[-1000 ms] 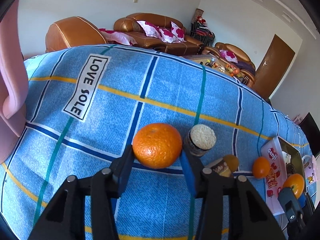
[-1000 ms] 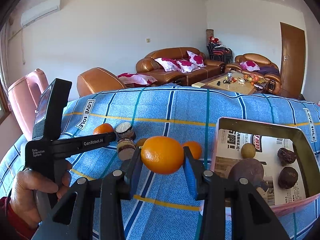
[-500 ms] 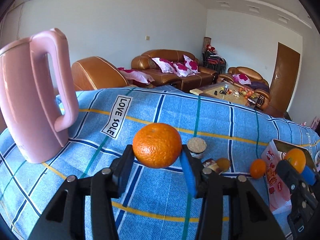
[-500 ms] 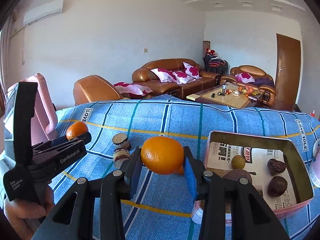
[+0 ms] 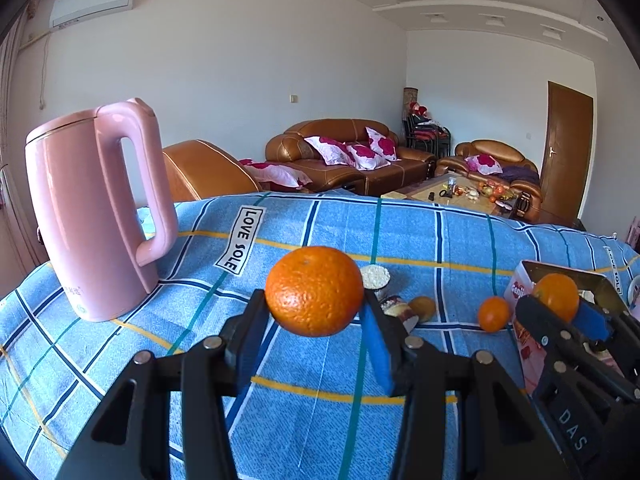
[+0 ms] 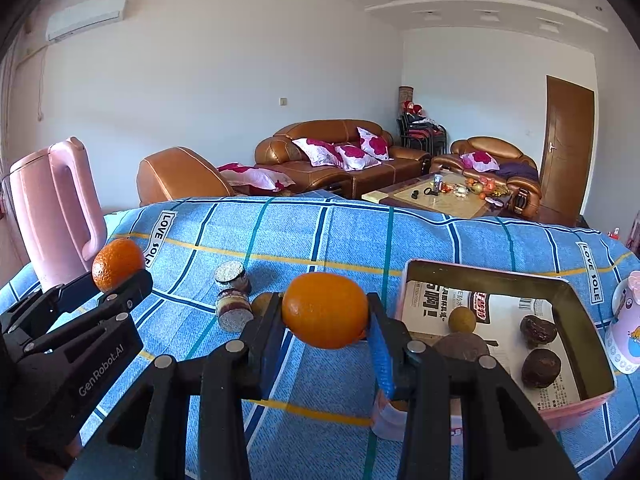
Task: Organize fruits
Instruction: 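Carry both oranges over the pink tin box and open both tools inside it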
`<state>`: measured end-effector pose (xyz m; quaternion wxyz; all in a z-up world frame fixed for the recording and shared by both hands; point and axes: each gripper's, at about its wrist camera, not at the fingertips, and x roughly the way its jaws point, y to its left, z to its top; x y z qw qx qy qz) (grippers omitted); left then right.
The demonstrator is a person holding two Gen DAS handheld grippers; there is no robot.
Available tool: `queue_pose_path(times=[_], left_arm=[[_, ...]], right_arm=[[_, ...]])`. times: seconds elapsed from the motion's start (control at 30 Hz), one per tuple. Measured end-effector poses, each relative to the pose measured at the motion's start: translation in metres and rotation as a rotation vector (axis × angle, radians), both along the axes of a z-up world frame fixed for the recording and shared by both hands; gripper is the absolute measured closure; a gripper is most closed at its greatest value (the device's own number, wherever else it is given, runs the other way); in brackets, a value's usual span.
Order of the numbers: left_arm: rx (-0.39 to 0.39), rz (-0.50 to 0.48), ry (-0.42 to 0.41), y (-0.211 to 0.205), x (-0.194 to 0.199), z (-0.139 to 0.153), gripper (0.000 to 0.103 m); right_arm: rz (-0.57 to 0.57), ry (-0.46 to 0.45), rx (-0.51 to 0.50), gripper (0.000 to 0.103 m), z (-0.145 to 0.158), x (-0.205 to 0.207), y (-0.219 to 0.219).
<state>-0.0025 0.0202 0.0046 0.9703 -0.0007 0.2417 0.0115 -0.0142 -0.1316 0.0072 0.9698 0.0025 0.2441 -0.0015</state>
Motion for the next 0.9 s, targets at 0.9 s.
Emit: queue_pose_path(times=[0.9], left_arm=[[-0.128,-0.296,-0.039,-0.05,-0.027,0.008,0.055]], right_arm=[[-0.141,-0.067,0.008,0.062,0.014,-0.041,-0.108]])
